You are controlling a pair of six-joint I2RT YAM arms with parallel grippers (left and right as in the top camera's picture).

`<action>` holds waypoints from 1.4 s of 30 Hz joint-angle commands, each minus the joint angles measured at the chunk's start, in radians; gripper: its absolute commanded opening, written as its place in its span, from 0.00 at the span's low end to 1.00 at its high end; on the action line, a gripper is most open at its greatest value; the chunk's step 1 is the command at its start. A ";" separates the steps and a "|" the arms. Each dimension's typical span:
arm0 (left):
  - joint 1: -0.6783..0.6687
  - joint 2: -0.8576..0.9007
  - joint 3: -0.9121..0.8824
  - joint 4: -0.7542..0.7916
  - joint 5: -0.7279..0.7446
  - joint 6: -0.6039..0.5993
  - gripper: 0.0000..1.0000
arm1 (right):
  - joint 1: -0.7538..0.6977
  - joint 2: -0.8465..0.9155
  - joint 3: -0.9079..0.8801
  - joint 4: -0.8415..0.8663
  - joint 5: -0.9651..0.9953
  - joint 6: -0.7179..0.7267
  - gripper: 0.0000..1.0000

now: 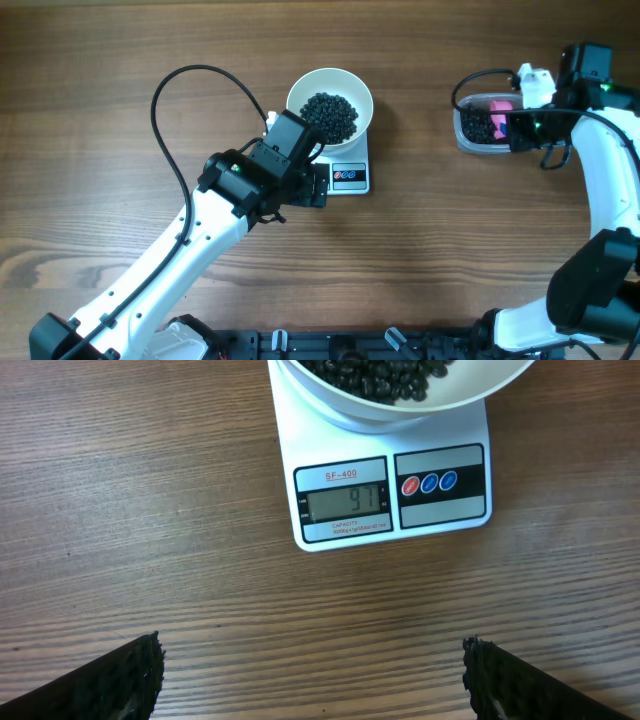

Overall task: Scoop item into bowl and weigh 150g on scale
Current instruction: 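Scoop beans from the tub with the right gripper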

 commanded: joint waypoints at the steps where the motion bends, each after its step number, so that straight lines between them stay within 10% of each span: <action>1: -0.002 -0.014 -0.008 0.003 -0.013 -0.012 1.00 | 0.008 0.023 0.005 -0.029 -0.153 -0.039 0.04; 11: -0.002 -0.014 -0.008 0.003 -0.013 -0.013 1.00 | -0.002 -0.010 0.005 -0.100 -0.299 -0.194 0.04; 42: -0.001 -0.014 -0.008 0.003 -0.013 -0.013 1.00 | -0.362 0.131 0.005 -0.155 -0.724 -0.064 0.04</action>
